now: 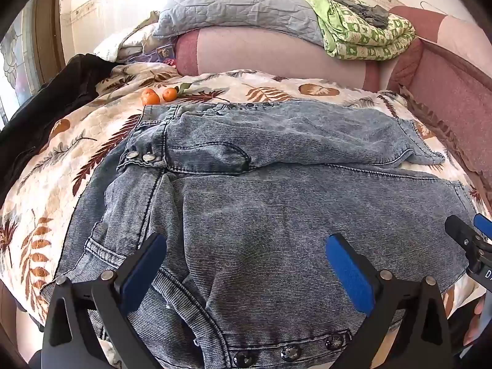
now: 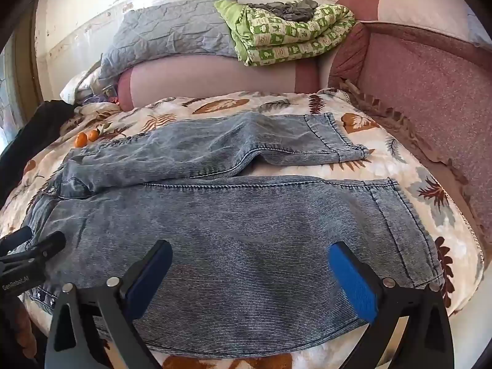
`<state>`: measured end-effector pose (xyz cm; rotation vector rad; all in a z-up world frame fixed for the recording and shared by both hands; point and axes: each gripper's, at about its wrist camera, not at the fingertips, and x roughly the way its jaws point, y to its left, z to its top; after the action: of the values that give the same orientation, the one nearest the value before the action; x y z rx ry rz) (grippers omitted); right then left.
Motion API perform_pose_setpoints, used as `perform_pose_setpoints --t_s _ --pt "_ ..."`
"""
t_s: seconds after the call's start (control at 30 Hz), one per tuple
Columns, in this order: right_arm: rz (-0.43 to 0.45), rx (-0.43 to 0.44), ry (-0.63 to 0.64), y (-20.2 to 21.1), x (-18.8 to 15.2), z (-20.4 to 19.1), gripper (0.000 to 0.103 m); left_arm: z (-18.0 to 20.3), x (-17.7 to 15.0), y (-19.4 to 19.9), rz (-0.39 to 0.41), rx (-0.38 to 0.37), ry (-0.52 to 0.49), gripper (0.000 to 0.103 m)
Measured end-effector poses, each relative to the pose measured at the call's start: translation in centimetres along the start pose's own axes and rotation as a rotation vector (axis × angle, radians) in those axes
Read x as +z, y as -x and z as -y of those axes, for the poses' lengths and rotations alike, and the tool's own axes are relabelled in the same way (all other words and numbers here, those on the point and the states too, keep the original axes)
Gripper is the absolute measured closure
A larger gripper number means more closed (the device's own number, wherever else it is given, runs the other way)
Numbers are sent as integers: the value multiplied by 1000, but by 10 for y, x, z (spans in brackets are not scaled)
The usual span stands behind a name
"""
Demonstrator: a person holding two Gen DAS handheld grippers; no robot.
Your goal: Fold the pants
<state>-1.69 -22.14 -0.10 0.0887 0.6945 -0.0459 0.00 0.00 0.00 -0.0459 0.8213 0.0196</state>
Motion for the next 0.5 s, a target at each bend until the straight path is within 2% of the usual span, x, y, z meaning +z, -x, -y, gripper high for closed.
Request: perform_pose_setpoints --t_s 0.5 --pt "-1 -6 6 0 0 0 0 3 0 1 -1 1 -1 0"
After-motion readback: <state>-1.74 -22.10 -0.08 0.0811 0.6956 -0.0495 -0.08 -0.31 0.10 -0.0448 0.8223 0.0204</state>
